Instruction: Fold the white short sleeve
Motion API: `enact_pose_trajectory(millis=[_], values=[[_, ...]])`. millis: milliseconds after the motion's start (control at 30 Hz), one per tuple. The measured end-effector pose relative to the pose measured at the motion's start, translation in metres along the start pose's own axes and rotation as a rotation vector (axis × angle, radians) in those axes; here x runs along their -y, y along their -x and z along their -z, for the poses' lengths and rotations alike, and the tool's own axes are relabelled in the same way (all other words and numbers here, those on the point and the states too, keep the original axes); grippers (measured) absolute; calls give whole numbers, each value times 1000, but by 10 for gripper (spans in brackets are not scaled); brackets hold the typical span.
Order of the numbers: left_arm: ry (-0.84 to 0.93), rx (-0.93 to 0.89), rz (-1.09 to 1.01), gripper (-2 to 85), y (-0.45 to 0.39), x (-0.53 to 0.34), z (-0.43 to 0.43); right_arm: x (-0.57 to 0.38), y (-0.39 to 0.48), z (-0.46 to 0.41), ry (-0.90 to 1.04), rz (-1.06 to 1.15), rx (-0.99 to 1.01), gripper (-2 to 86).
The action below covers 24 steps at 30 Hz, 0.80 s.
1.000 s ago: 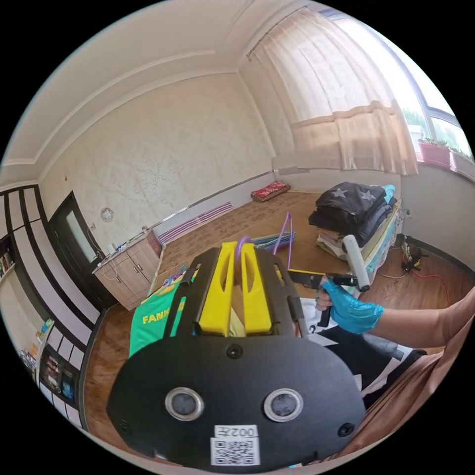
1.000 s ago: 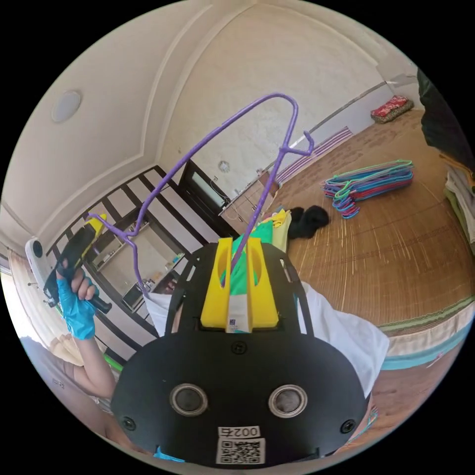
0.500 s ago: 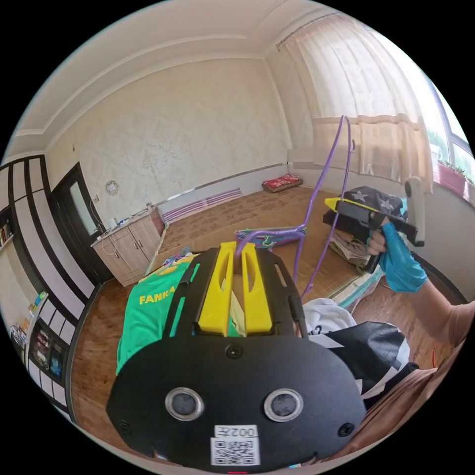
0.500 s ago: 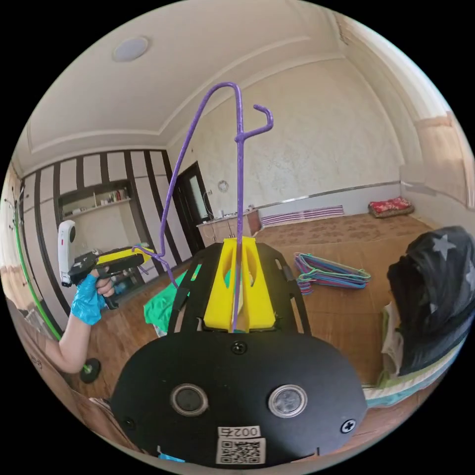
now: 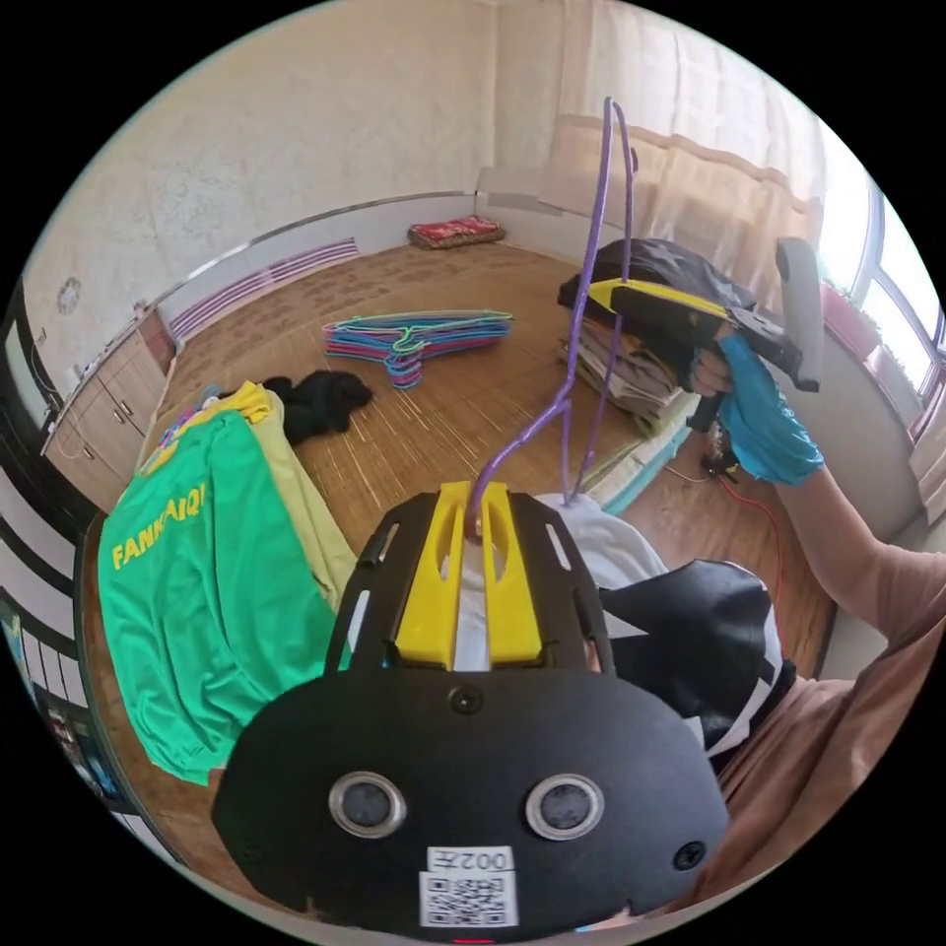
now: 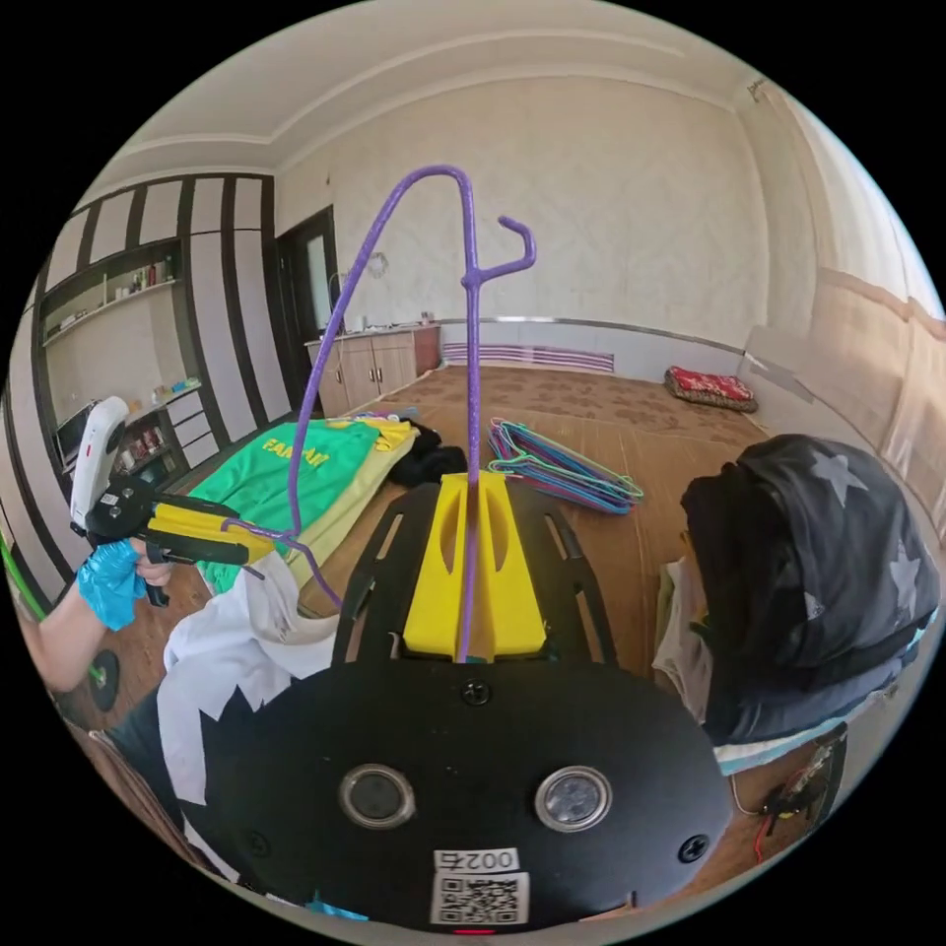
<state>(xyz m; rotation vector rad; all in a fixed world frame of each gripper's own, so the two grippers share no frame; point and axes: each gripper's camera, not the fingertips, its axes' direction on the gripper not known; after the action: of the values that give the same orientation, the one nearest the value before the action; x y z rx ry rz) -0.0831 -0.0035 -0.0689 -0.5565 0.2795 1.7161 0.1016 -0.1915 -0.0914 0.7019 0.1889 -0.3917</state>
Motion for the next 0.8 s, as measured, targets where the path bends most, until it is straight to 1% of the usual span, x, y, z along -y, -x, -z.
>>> enact_pose_trajectory(millis=[33, 100, 167, 267, 433, 500, 633, 800], values=[[-4, 1, 1, -6, 2, 2, -6, -4, -2, -14, -6, 3, 7, -7], [-7, -25, 33, -5, 16, 10, -31, -10, -3, -45, 41, 19, 5, -7], [-4, -21, 47, -4, 25, 18, -51, -26, -3, -98, 154, 27, 3, -6], [8, -7, 74, 1, 40, 30, -87, -60, -2, -159, 250, 22, -8, -6], [42, 14, 110, 16, 61, 50, -153, -93, 1, -216, 264, 4, -37, -7], [58, 4, 95, 23, 66, 65, -184, -85, -1, -231, 280, 14, -72, -7], [42, -28, 85, 28, 72, 99, -225, -39, -15, -263, 290, 130, -164, -7], [12, -109, 60, 29, 79, 183, -296, 24, -46, -339, 421, 278, -315, -8]])
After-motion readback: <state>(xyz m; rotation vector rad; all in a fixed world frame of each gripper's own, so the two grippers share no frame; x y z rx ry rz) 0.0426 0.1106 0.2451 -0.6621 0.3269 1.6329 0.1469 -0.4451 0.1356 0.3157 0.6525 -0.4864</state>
